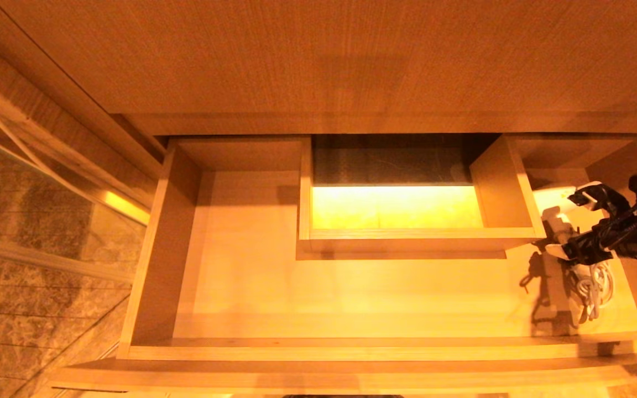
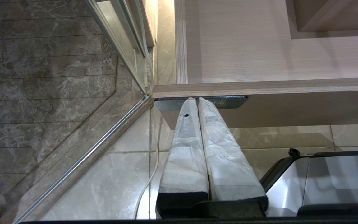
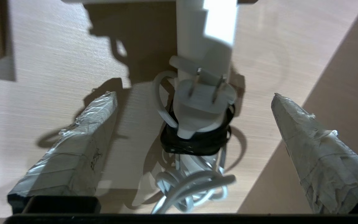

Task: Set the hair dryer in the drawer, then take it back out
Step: Pick up the hairdryer

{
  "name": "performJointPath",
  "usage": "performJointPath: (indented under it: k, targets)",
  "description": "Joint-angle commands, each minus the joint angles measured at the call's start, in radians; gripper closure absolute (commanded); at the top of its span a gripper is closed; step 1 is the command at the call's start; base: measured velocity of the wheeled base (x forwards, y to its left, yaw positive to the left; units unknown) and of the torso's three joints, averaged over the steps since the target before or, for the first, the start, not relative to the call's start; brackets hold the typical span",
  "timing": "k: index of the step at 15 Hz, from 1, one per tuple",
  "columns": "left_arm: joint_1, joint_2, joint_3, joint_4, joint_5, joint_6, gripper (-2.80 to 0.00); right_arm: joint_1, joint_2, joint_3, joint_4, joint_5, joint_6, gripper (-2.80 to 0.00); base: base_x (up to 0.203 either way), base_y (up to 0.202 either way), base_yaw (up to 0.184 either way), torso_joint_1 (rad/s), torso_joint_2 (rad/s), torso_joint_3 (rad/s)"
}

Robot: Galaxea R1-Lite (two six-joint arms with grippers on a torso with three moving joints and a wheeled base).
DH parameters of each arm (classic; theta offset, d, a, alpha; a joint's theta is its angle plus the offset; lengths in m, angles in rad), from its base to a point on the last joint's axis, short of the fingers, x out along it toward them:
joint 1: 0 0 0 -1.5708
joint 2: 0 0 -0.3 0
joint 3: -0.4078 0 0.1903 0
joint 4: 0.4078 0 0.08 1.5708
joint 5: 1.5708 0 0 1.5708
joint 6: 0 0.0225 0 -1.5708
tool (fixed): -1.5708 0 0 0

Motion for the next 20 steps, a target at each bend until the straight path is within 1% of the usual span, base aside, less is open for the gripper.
performJointPath:
  k: [1,4,7,10,11,15,20]
  targets:
    - [0.0,0.0,0.002,0.0,0.0,0.001,0.0,0.001,0.043,-0.002,-0.008,0.0,-0.003,-2.8,0.0,0.0,0.0,0.0,0.0,0.0]
    - [0.0,0.0,0.002,0.0,0.0,0.0,0.0,0.001,0.09,-0.023,-0.043,0.001,-0.002,-2.8,0.0,0.0,0.0,0.0,0.0,0.0]
    - [0.0,0.0,0.002,0.0,0.0,0.001,0.0,0.004,0.146,-0.08,-0.046,0.028,-0.002,-2.8,0.0,0.0,0.0,0.0,0.0,0.0]
    - [0.0,0.0,0.002,0.0,0.0,0.0,0.0,0.004,0.162,-0.076,-0.035,0.036,-0.013,-2.8,0.0,0.0,0.0,0.0,0.0,0.0]
    - [0.0,0.0,0.002,0.0,0.0,0.0,0.0,0.004,0.162,-0.076,-0.035,0.036,-0.014,0.0,0.0,0.0,0.0,0.0,0.0,0.0]
    - [0.0,0.0,0.002,0.0,0.0,0.0,0.0,0.003,0.107,-0.088,-0.02,0.038,-0.018,0.0,0.0,0.0,0.0,0.0,0.0,0.0]
    - [0.0,0.001,0.002,0.0,0.0,0.0,0.0,-0.003,-0.061,0.007,0.011,0.039,-0.019,0.0,0.0,0.0,0.0,0.0,0.0,0.0]
